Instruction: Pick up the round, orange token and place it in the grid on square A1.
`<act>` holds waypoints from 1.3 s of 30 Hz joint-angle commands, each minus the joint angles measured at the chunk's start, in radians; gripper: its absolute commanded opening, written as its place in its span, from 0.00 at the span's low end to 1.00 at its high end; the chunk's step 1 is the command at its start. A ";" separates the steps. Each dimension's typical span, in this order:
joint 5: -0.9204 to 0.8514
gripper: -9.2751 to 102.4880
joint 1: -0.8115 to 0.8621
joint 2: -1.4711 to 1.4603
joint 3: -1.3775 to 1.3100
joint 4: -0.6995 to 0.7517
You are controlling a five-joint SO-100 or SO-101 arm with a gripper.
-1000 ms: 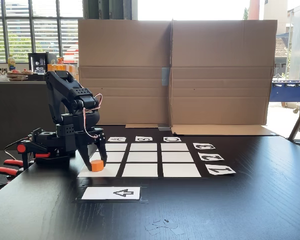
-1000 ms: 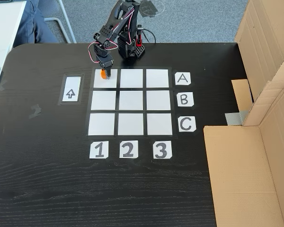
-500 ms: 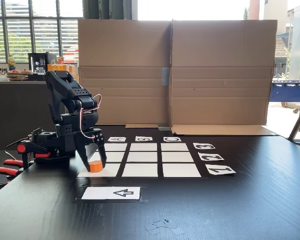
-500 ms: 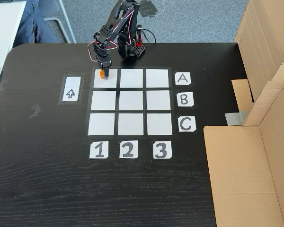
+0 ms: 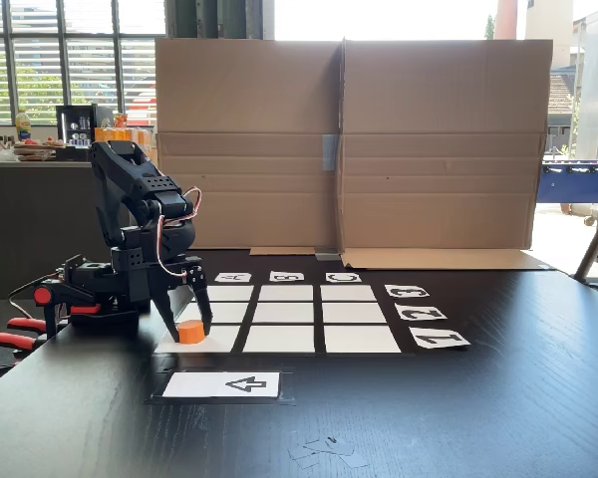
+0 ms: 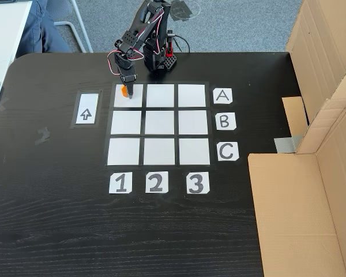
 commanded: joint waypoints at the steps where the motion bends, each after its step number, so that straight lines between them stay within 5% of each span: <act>1: -0.012 0.30 -0.011 -0.015 0.009 0.008; 7: -0.026 0.30 -0.009 -0.015 0.006 0.011; 15: -0.034 0.42 0.002 -0.012 -0.002 0.011; 39: -0.034 0.42 0.222 0.179 -0.083 0.015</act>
